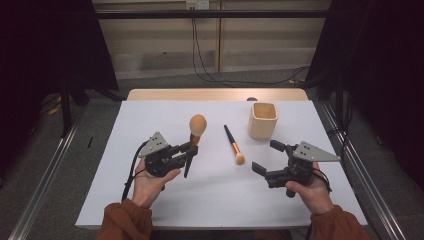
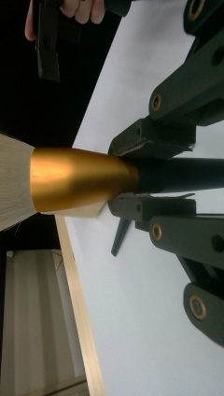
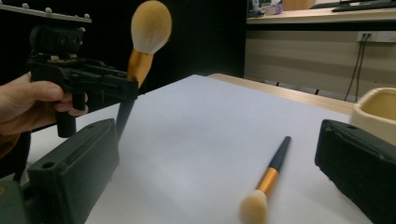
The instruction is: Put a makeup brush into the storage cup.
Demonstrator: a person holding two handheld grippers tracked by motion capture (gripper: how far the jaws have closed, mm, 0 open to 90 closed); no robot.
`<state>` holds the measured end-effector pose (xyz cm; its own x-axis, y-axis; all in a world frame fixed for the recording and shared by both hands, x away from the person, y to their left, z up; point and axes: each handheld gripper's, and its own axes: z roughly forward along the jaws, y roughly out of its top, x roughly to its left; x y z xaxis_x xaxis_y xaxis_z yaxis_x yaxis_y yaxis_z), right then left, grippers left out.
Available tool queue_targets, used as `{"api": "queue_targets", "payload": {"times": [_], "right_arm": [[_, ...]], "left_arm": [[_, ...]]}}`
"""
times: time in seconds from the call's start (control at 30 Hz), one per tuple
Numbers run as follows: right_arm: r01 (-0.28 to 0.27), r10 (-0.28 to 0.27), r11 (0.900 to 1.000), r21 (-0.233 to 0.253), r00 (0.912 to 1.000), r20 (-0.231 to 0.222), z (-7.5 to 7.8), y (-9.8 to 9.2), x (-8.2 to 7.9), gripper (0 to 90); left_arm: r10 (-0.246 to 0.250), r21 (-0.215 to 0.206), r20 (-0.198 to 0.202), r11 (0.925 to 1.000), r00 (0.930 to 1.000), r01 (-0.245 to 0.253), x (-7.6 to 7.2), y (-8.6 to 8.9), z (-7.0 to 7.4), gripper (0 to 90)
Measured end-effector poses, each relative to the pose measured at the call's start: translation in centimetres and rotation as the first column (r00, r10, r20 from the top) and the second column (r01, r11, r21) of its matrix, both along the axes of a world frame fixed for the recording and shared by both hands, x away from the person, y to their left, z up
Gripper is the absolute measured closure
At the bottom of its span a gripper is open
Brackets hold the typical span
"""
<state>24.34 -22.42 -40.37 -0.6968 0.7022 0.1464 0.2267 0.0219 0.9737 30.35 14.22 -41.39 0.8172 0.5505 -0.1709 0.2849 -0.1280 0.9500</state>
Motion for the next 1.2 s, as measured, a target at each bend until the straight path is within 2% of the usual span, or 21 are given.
{"api": "queue_targets", "payload": {"times": [0.13, 0.43, 0.6, 0.8, 0.9, 0.93, 1.2], "right_arm": [[-0.049, 0.049, 0.999, 0.001, 0.9988, 0.010, 0.5, 1.4, 0.8, 0.0], [-0.097, 0.097, 0.995, 0.026, 0.9953, -0.001, 1.2, 3.9, 2.3, 0.0], [-0.126, 0.126, 0.992, 0.020, 0.9920, -0.010, 1.3, 4.9, 2.8, 0.1], [-0.143, 0.143, 0.989, 0.022, 0.9896, -0.015, 1.7, 5.8, 3.5, 0.0], [-0.145, 0.145, 0.989, -0.001, 0.9894, -0.006, 1.9, 6.2, 3.8, 0.0], [-0.150, 0.150, 0.989, 0.011, 0.9886, -0.011, 1.9, 6.4, 3.9, 0.0], [-0.147, 0.147, 0.989, 0.017, 0.9891, -0.006, 2.1, 7.6, 4.8, 0.0]], "left_arm": [[-0.004, -0.001, 0.003, 1.0000, 1.0000, 0.004, 0.0, -0.3, 0.0, 71.8], [-0.029, -0.016, 0.006, 0.9994, 0.9996, 0.029, -0.4, -1.3, 0.1, 71.8], [-0.050, -0.028, 0.015, 0.9983, 0.9986, 0.051, -0.6, -2.0, 0.3, 71.8], [-0.070, -0.027, 0.016, 0.9972, 0.9974, 0.070, -0.8, -3.1, 0.3, 71.8], [-0.076, -0.022, 0.019, 0.9969, 0.9970, 0.076, -0.9, -3.5, 0.4, 71.8], [-0.078, -0.025, 0.019, 0.9966, 0.9968, 0.078, -0.8, -3.6, 0.4, 71.8], [-0.086, -0.012, 0.019, 0.9962, 0.9961, 0.086, -0.8, -4.1, 0.0, 71.8]]}}
